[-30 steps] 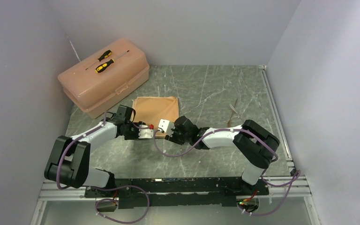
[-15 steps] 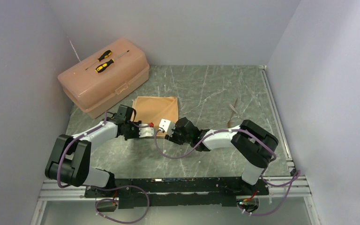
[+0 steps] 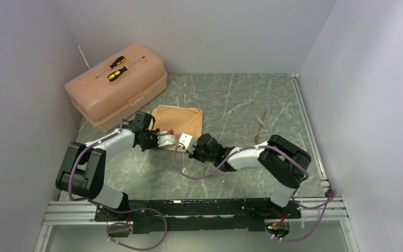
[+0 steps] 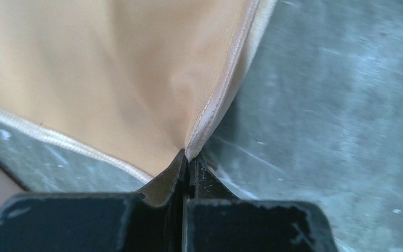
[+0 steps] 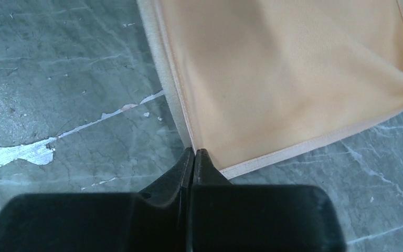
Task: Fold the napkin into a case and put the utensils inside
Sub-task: Turn over the napkin at the center of the board.
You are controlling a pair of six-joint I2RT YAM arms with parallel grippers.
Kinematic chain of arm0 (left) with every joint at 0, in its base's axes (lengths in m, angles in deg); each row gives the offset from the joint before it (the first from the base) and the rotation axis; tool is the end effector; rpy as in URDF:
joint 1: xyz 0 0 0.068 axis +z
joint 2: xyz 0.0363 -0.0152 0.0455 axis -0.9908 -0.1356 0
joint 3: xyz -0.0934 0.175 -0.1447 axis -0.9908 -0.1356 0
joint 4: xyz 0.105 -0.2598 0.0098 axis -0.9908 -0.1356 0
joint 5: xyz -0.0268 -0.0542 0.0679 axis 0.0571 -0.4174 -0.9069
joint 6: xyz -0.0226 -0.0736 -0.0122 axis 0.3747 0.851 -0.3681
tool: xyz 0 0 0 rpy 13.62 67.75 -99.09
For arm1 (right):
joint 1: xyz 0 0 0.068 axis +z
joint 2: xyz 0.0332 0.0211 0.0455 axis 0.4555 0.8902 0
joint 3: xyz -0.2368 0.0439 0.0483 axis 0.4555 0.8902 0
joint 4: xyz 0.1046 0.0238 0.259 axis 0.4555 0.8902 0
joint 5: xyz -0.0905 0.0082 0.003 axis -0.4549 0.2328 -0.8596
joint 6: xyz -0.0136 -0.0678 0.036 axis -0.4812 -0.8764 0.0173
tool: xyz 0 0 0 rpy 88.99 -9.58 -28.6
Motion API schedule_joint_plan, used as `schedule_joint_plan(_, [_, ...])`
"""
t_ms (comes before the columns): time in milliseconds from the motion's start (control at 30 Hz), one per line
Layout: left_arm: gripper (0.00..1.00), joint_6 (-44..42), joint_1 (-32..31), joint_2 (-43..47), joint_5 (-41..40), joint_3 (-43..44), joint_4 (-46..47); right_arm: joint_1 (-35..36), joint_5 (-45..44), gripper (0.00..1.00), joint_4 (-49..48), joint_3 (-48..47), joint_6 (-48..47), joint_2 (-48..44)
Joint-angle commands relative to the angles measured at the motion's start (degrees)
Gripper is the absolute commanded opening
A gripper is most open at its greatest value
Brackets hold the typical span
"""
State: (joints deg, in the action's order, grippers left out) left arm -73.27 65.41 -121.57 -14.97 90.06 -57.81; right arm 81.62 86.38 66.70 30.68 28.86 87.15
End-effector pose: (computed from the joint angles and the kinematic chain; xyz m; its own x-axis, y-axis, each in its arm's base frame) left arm 0.2736 -0.0995 0.0891 -0.0023 0.9263 -0.3768 0.9438 0.1265 0.3053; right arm 0.2117 0.2937 0.0716 -0.0284 -0.6527 -0.7571 -0.8670 0.3930 -0.3063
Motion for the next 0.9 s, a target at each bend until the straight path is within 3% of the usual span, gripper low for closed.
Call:
schedule_joint_plan(0, [0.03,4.8,-0.1,-2.3,-5.1,7.5,-0.5,0.1,-2.2,0.00,0.8,-1.8,3.3,-3.6])
schedule_joint_plan(267, [0.03,8.0,-2.2,5.1,-0.2,10.3,-14.0,1.4,-2.9,0.00,6.7,0.4,6.1,-13.0])
schedule_joint_plan(500, [0.03,12.3,-10.6,18.1,2.8,9.8,-32.5,10.5,-6.5,0.00,21.3,1.1,15.0,-23.0])
schedule_joint_plan(733, [0.03,23.8,-18.3,22.7,7.8,27.0,-51.0,21.0,-8.8,0.00,44.4,-6.9,27.9,-39.9])
schedule_joint_plan(867, [0.03,28.7,-19.2,23.1,10.6,37.1,-55.6,23.8,-5.9,0.00,54.4,-14.5,34.6,-44.0])
